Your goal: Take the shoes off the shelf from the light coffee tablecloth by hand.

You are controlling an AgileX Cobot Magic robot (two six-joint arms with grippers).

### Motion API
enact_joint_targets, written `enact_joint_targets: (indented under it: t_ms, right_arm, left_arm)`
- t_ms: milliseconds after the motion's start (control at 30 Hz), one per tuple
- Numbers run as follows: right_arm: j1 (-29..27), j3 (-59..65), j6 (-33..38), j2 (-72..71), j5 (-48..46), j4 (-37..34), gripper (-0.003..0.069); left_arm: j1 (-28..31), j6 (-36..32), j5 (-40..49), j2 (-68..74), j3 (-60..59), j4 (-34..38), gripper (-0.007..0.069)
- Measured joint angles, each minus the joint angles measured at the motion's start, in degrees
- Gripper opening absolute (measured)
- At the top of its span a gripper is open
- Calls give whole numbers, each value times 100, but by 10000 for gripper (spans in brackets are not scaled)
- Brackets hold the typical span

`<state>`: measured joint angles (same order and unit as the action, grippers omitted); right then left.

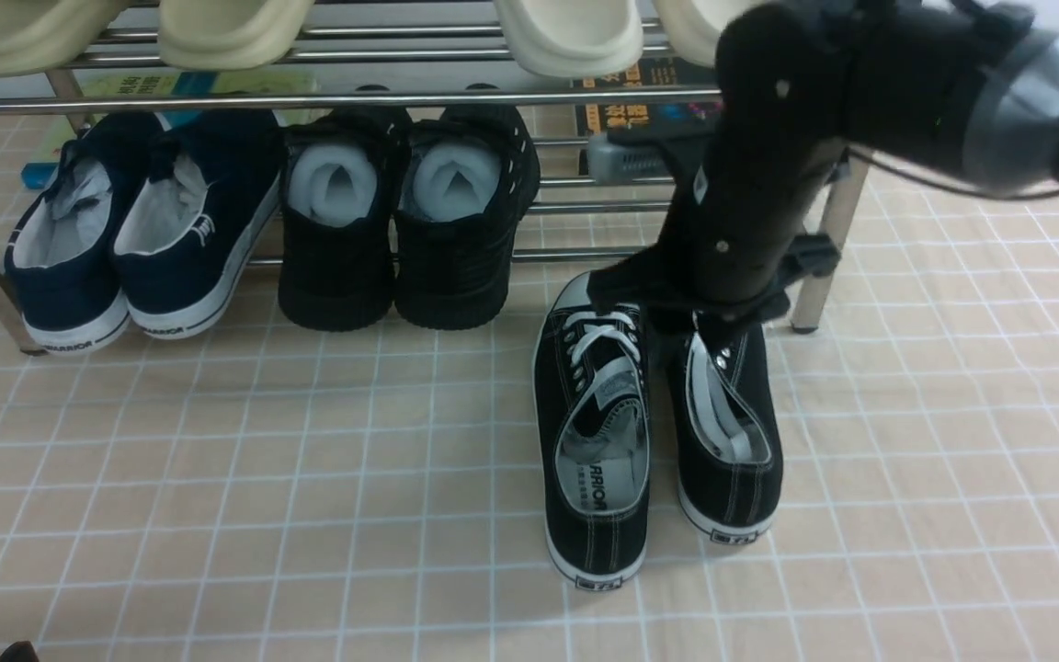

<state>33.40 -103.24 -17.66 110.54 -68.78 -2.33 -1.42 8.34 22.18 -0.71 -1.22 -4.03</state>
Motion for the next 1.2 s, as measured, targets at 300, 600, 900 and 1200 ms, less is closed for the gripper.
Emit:
enact_joint_targets:
  t_ms: [300,600,900,1200]
  right_arm:
    - [0,-540,994,-1109,-257,-107,-16]
    - [0,632,1357,-3369,-314,-86,-16]
    - [0,3778,1410,-6205,1471,-103,-15]
    - [0,7191,1414,-7555,5491,-103,-13]
  left_arm:
    - [0,0,0,0,0,0,239]
    - [0,0,0,0,0,0,240]
    - [0,0,0,0,0,0,240]
    - [0,0,0,0,0,0,240]
